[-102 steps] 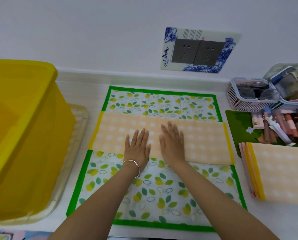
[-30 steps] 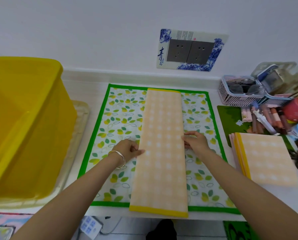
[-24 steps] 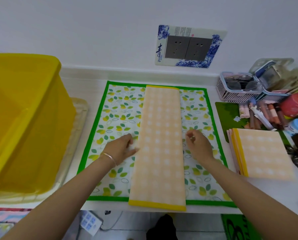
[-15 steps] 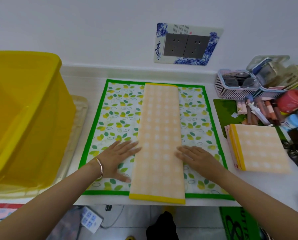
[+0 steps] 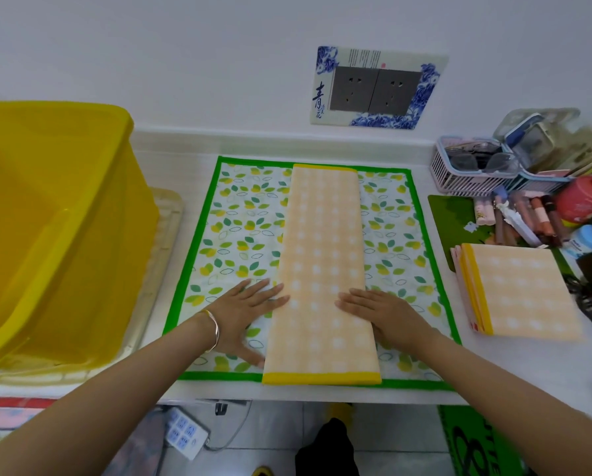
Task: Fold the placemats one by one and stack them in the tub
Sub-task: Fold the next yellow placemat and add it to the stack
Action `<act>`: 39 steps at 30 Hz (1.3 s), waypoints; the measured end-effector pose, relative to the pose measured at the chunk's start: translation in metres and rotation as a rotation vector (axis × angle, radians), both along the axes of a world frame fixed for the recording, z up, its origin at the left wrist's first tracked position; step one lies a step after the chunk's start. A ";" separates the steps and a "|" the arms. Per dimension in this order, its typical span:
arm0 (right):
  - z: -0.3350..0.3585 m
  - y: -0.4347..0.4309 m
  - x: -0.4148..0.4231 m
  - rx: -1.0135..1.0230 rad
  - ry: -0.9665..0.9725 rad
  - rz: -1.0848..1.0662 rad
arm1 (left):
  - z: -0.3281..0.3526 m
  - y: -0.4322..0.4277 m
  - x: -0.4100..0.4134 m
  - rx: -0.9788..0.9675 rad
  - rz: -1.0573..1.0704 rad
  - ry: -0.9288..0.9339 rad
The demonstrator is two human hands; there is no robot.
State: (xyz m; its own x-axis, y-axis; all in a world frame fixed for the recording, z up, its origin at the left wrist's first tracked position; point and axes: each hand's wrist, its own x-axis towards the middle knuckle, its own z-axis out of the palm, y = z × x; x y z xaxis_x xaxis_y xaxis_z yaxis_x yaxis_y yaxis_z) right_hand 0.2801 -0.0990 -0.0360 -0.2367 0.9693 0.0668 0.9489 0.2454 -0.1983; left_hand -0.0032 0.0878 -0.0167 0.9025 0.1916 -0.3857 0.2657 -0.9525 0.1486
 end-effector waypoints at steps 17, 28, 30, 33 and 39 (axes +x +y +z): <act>0.014 0.034 -0.019 0.038 0.915 -0.871 | -0.003 -0.011 0.048 -0.512 1.015 -0.730; 0.006 0.050 -0.020 0.097 0.810 -1.050 | 0.001 -0.004 0.074 -0.418 1.155 -0.563; 0.005 0.051 -0.020 0.106 0.788 -1.044 | 0.005 -0.006 0.077 -0.375 1.133 -0.535; 0.006 0.053 -0.022 0.113 0.764 -1.054 | 0.005 -0.011 0.084 -0.138 0.958 -0.489; 0.009 0.054 -0.028 0.129 0.689 -1.082 | -0.013 -0.018 0.104 0.024 0.521 -0.255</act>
